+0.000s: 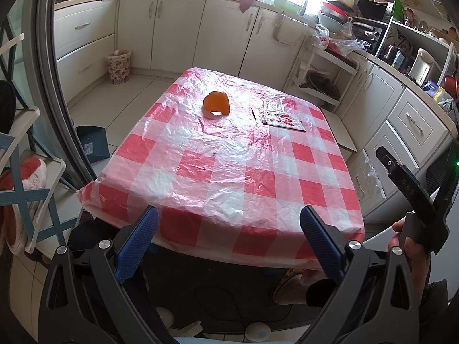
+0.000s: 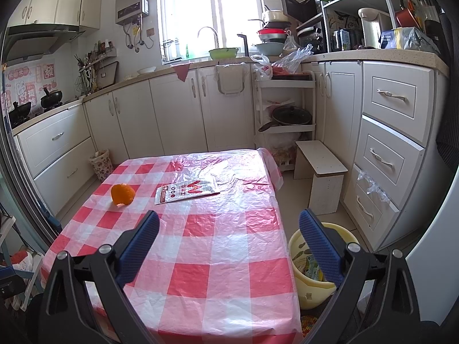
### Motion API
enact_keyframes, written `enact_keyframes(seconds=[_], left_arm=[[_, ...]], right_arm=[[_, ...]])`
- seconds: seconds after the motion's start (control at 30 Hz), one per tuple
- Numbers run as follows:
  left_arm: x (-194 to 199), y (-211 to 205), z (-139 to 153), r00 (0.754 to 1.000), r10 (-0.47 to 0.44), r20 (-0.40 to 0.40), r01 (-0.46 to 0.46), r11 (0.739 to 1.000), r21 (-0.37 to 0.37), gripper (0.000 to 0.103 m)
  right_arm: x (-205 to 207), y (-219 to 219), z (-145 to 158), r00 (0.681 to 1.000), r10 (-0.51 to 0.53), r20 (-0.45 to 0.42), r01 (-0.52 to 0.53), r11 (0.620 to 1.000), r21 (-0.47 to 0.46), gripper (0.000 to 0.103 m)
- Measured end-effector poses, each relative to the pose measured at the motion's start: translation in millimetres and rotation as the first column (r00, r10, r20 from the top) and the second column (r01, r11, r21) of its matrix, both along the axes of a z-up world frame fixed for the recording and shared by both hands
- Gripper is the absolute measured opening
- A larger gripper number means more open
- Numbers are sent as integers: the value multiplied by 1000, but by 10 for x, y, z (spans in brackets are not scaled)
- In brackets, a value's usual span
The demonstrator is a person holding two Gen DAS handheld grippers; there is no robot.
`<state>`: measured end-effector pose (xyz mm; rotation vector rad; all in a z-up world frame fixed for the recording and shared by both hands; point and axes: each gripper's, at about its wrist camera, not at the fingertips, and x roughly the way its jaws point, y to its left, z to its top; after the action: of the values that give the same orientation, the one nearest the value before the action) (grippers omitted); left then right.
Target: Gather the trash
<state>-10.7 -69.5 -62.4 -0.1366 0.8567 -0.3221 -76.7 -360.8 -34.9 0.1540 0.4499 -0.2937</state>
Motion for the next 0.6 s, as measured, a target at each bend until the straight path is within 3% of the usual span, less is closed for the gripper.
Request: enact_keyframes(seconds=[0.6], left_arm=[[-3, -1, 2, 1000, 1, -1, -1, 1000, 0, 95]], right_arm=[[-11, -5, 18, 1000, -2, 4, 2, 1000, -2, 94]])
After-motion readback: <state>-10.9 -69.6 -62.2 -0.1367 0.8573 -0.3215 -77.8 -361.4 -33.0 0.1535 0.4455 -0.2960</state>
